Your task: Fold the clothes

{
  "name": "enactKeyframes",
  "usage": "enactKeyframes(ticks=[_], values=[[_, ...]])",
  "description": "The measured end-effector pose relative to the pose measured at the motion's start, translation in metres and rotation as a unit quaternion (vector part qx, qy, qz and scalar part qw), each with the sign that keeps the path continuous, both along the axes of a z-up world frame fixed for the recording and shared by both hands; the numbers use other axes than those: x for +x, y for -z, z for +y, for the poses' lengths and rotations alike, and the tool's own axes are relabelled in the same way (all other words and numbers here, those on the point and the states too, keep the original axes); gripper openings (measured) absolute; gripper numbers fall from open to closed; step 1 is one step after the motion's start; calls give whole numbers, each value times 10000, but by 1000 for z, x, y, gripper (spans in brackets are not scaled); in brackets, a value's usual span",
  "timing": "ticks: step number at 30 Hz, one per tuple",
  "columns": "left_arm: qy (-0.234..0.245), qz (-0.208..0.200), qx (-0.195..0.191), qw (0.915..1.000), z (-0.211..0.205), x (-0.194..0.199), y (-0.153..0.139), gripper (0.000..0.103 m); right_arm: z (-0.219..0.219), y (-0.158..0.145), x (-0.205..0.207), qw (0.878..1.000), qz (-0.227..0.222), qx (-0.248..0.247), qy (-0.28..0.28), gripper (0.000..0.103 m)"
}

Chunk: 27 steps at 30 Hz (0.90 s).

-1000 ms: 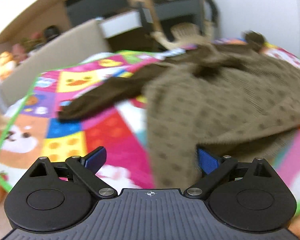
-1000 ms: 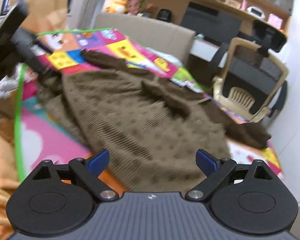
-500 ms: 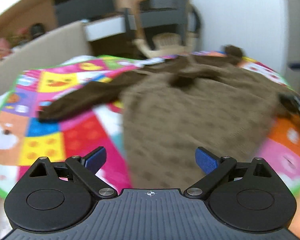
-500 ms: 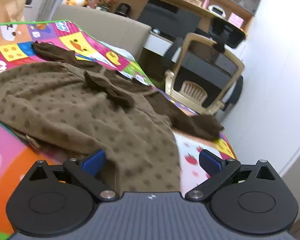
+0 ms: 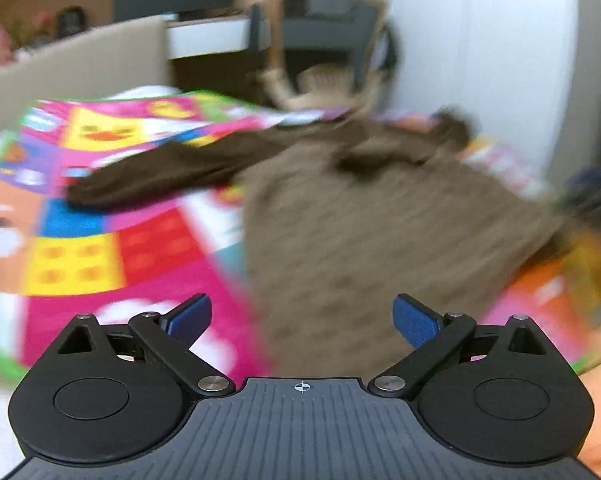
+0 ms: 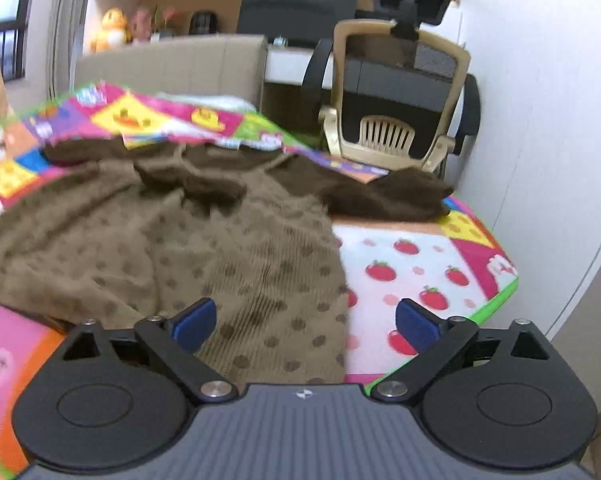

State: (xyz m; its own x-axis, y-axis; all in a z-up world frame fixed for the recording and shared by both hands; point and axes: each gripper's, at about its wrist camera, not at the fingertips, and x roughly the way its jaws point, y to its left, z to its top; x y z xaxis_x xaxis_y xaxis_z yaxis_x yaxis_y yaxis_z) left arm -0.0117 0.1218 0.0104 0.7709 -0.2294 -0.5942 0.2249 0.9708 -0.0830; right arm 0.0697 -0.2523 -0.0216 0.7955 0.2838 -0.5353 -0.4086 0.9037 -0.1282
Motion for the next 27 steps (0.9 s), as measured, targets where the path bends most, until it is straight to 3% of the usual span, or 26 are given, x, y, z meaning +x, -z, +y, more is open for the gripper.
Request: enactKeyframes(ticks=[2,6,12,17,21,24,27], values=[[407,-93,-434,9982,-11,5,-2,100,11,5,-2,9997,40,-63,-242,96],[924,108,-662,9935,-34,24,16,100,30,15,-25,9946,161,-479,-907,96],[571,750,-932,9912,-10,27,46,100,12,7,-55,9902,389,-381,-1289,96],[330,748,-915,9924,19,0,40,100,3,-17,-50,9958,17,-115,-911,96],[144,665,-948,9932,27,-1,30,100,34,-12,-53,9875,34,-330,-1538,96],[290,418,-1061,9930,19,-2,17,100,53,-5,-55,9783,352,-142,-2037,96],[565,183,-1114,9920,5,5,4,100,65,-14,-51,9761,125,-14,-2171,96]])
